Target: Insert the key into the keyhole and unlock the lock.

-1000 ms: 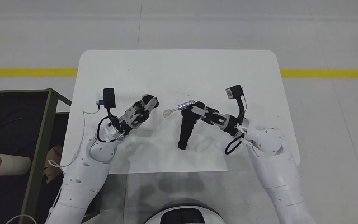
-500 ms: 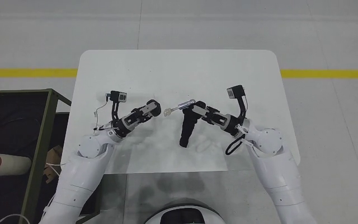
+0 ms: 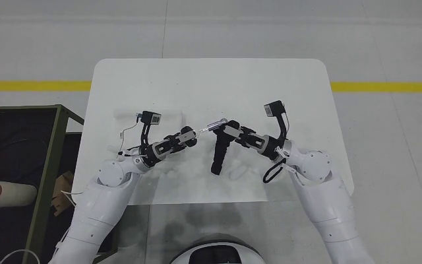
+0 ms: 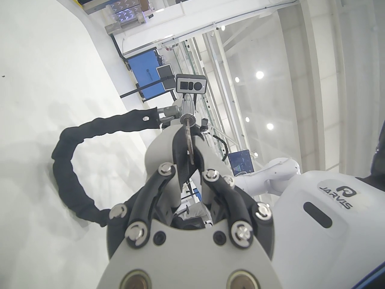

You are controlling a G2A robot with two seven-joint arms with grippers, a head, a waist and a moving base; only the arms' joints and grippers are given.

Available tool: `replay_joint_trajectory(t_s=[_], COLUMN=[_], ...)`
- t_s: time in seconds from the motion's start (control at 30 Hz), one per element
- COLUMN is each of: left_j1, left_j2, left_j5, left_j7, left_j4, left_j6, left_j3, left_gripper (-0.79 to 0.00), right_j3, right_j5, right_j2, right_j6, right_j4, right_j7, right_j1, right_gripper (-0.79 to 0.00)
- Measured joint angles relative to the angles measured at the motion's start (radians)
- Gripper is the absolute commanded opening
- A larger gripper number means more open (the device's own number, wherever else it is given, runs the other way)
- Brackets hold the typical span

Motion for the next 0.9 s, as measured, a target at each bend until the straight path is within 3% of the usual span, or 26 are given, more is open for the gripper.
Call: replay_joint_trajectory(t_s=[0.27, 0.63, 0.9], left_j1=[-0.001, 0.006, 0.009], left_j2=[-0.005, -0.005, -0.008], left_j5=[0.01, 0.068, 0.087], left_j7=[0.004, 0.008, -0.002], left_j4=[-0.005, -0.027, -0.047], left_j6=[0.002, 0.078, 0.026], left_j3=[0.0, -0.014, -0.014], left_gripper=[-0.785, -0.785, -0.785], right_j3=[-0.017, -0.026, -0.031], right_j5=[-0.038, -0.193, -0.122], right_j2=[0.005, 0.02, 0.023], right_j6=[-0.009, -0.057, -0.02], right_j4=[-0.01, -0.059, -0.043], right_j7=[-0.012, -0.009, -0.036], right_j1=[0.001, 0.001, 0.004], right_gripper=[-0.785, -0.785, -0.785])
